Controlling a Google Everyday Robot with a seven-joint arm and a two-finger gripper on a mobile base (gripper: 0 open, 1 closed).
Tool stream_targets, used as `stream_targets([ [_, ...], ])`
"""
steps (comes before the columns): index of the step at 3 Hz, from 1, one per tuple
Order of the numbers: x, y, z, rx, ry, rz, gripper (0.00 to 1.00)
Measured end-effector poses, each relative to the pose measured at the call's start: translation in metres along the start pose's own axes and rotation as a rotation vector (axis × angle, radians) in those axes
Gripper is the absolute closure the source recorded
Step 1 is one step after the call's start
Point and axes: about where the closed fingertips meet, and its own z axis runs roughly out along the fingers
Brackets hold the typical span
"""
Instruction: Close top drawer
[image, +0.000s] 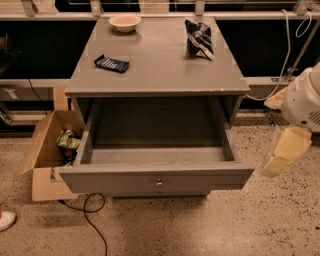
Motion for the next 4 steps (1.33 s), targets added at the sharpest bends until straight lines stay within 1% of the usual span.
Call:
stream_targets([
  [1, 0.022, 0.01, 0.053, -0.042, -0.046, 0.075, 0.0],
  [2, 0.022, 0.01, 0.053, -0.042, -0.046, 0.075, 0.0],
  [3, 0.024, 0.016, 0.069, -0.075, -0.084, 0.046, 0.0],
  [4, 0.029, 0.04, 0.125, -0.163, -0.185, -0.053, 0.04],
])
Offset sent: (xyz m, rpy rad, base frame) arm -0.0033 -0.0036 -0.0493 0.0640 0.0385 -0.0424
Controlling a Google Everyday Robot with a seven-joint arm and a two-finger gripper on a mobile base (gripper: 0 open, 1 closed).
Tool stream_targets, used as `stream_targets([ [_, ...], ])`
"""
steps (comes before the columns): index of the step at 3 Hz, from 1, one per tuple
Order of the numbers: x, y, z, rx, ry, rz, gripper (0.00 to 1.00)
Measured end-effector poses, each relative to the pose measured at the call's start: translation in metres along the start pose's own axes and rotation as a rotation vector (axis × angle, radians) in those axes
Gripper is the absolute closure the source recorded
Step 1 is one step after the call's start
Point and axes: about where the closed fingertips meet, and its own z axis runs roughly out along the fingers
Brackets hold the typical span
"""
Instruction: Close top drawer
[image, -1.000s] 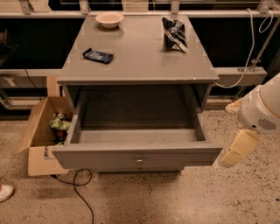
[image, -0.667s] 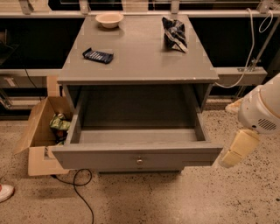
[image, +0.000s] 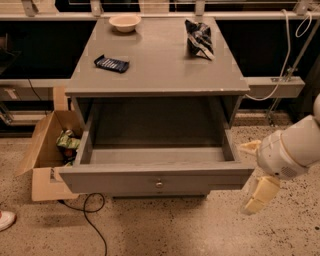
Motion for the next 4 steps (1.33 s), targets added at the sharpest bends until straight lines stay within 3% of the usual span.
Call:
stream_targets([
  [1, 0.007, 0.008, 0.033, -0.051, -0.043, -0.055, 0.22],
  [2, 0.011, 0.0, 0.076, -0.066, -0.087, -0.101, 0.51],
  [4, -0.007, -0.052, 0.135, 0.013, -0.153, -0.112, 1.0],
])
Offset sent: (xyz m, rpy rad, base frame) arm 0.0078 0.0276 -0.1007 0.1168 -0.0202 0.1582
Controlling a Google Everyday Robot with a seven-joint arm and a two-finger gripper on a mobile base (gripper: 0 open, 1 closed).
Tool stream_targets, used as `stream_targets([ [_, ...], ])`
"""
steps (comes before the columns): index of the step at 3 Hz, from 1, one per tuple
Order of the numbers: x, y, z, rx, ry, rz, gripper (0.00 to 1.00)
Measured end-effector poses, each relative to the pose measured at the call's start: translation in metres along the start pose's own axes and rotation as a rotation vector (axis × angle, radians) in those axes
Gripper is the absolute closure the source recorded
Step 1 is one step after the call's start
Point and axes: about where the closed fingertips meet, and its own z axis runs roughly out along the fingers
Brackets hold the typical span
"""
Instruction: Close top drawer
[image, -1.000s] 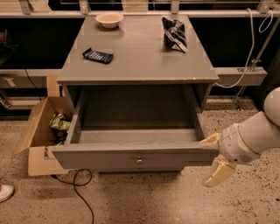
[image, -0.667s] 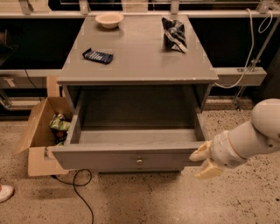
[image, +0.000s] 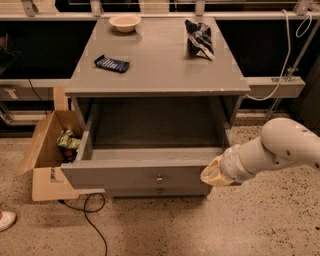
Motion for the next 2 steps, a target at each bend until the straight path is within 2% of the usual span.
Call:
stream_targets([
  [1, 0.0, -0.001, 0.0, 0.002, 0.001, -0.002, 1.0],
  [2, 0.0, -0.018, 0.004, 0.026, 0.007, -0.029, 1.0],
])
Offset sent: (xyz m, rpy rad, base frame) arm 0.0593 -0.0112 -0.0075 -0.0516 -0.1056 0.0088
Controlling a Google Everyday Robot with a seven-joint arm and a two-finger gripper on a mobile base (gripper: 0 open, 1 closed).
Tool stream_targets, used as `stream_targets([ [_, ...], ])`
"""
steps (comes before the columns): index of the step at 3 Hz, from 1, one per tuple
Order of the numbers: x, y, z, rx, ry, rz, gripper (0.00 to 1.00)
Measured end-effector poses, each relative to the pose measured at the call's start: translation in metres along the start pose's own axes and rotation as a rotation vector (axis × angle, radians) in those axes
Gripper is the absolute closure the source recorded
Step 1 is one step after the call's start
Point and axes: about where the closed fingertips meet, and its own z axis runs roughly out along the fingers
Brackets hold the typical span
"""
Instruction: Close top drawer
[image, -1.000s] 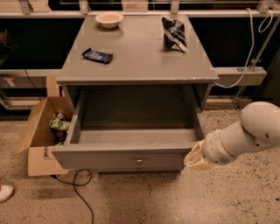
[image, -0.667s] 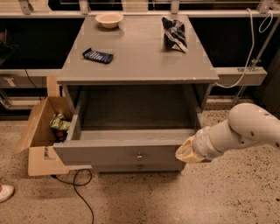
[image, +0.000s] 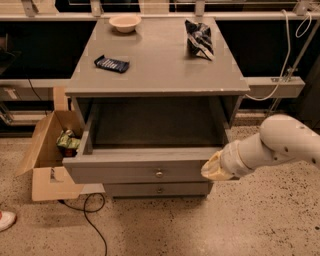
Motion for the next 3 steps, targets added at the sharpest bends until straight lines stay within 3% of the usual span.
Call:
stream_targets([
  [2, -0.013, -0.046, 0.01, 0.072, -0.024, -0.078, 1.0],
  [3, -0.013, -0.045, 0.01, 0.072, -0.024, -0.078, 1.0],
])
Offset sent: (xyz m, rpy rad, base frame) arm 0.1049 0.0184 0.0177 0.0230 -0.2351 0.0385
